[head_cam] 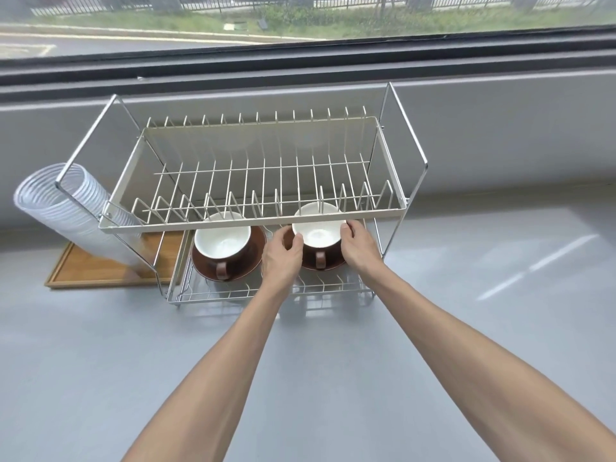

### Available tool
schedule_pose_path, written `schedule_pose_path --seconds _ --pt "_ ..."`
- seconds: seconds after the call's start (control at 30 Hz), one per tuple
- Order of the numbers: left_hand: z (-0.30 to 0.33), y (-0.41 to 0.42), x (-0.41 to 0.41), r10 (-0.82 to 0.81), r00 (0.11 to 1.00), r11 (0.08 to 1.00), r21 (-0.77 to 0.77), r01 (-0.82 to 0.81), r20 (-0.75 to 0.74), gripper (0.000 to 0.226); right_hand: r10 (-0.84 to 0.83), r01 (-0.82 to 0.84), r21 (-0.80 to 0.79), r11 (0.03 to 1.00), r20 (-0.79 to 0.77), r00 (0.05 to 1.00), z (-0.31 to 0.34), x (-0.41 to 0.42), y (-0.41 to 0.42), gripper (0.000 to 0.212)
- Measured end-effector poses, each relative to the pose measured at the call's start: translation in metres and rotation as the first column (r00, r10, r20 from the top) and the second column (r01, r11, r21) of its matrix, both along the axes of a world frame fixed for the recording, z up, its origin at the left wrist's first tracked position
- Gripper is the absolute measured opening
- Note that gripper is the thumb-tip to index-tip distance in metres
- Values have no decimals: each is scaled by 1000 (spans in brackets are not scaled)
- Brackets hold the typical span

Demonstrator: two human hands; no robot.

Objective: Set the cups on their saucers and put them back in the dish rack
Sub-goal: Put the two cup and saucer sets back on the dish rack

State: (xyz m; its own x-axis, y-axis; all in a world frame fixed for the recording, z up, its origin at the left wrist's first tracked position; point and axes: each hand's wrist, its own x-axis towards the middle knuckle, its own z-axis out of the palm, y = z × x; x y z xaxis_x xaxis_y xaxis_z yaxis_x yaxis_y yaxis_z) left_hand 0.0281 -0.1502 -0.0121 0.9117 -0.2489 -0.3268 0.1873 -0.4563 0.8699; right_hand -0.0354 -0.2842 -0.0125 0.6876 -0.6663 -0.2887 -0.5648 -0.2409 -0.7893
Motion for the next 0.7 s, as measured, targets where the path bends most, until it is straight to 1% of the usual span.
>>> schedule_pose_path --seconds 0.07,0.13,0.23,0.3,0.4,0.5,0.57,0.63,0.7 --pt "1 2 0 -23 1000 1000 15 24 -11 52 0 0 4 1000 -14 1000 2 -1 1 45" --pt "4 6 2 -83 996 995 57 85 -31 54 8 -8 5 1000 -35 999 6 -3 1 47" --pt "14 18 8 -256 965 948 181 263 -59 56 39 -41 -28 999 -60 997 14 -6 1 49" --pt "23 29 13 -362 928 891 263 371 -85 52 57 -66 -92 994 -90 994 21 -10 3 52" --pt "39 46 15 -465 880 815 342 468 -96 47 121 -159 -255 954 -157 980 35 -15 13 52" --pt "55 61 13 -548 834 719 471 511 -69 48 231 -322 -439 839 -249 941 49 -19 30 50" --pt "66 70 11 -613 789 614 603 510 -43 50 309 -440 -531 724 -320 896 57 -19 42 48" --pt "74 81 10 -667 745 508 730 458 -3 48 372 -535 -580 614 -385 845 63 -17 53 48" --pt "81 94 10 -689 722 439 824 359 53 47 415 -582 -608 541 -409 813 67 -13 64 48"
